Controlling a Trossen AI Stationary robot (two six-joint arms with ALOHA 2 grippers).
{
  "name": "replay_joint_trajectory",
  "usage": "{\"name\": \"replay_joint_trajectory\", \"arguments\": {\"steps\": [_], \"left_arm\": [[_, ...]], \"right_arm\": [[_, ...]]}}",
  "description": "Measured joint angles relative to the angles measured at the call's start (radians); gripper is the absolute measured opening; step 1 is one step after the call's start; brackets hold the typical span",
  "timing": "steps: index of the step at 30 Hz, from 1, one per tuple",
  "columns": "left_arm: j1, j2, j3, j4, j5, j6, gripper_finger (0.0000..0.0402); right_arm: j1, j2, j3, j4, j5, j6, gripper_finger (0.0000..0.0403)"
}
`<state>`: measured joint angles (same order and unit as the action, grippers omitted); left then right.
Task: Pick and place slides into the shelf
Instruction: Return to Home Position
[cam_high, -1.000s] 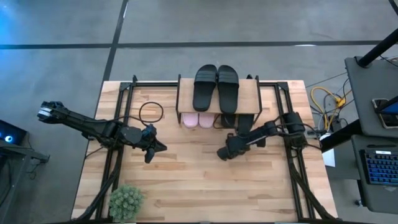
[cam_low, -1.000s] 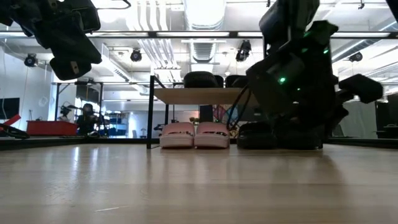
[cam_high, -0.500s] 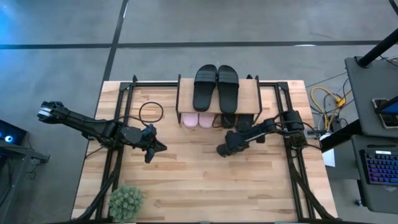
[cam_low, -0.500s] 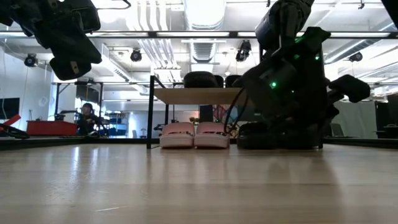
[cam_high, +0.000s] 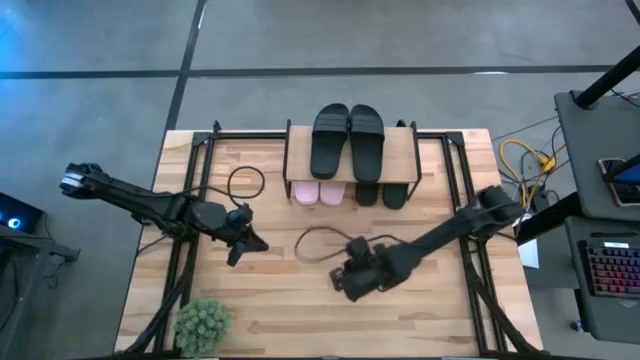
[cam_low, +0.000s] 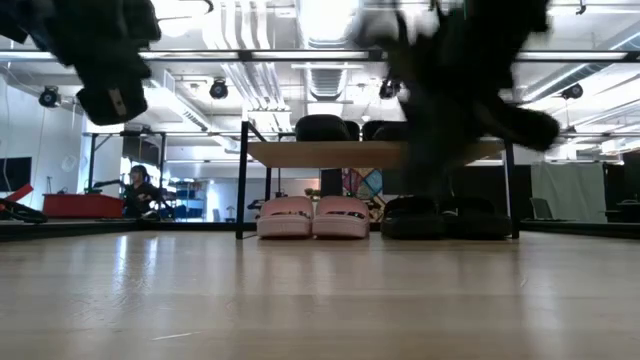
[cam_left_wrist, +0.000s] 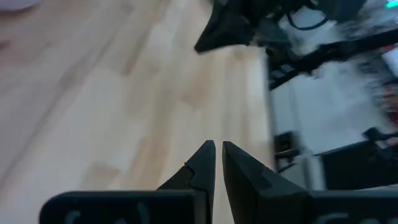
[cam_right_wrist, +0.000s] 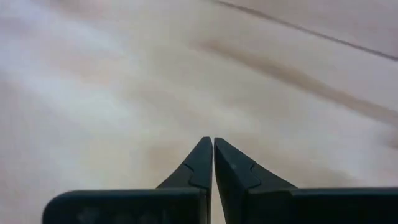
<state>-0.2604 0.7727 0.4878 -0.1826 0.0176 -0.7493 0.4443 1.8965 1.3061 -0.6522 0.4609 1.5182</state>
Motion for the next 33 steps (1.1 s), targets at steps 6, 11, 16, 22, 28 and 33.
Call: {"name": "replay_joint_trajectory", "arguments": {"steps": [6,11,16,22,28,33], "left_arm": [[0.012,-0.002,0.012,0.183,0.01,0.097,0.0015],[0.025,-0.022,0.057,0.258,-0.05,0.171,0.0015],[0.025,-0.067,0.069,0.254,-0.075,0.226,0.0015],[0.025,-0.114,0.069,0.254,-0.022,0.136,0.0015],[0.025,-0.167,0.069,0.312,0.087,0.198,0.0015],[0.047,-0.161,0.068,0.313,0.075,0.225,0.0015]], "right_arm": [[-0.024,-0.219,0.0,0.145,0.221,-0.226,0.0009],[0.005,-0.449,0.005,0.143,0.53,-0.375,0.0009],[0.043,-0.594,0.005,0.179,0.584,-0.482,0.0009],[0.101,-0.616,0.003,0.351,0.716,-0.781,0.0009],[0.078,-0.617,0.003,0.361,0.706,-0.674,0.0009],[0.078,-0.616,-0.007,0.335,0.462,-0.69,0.0009]]}}
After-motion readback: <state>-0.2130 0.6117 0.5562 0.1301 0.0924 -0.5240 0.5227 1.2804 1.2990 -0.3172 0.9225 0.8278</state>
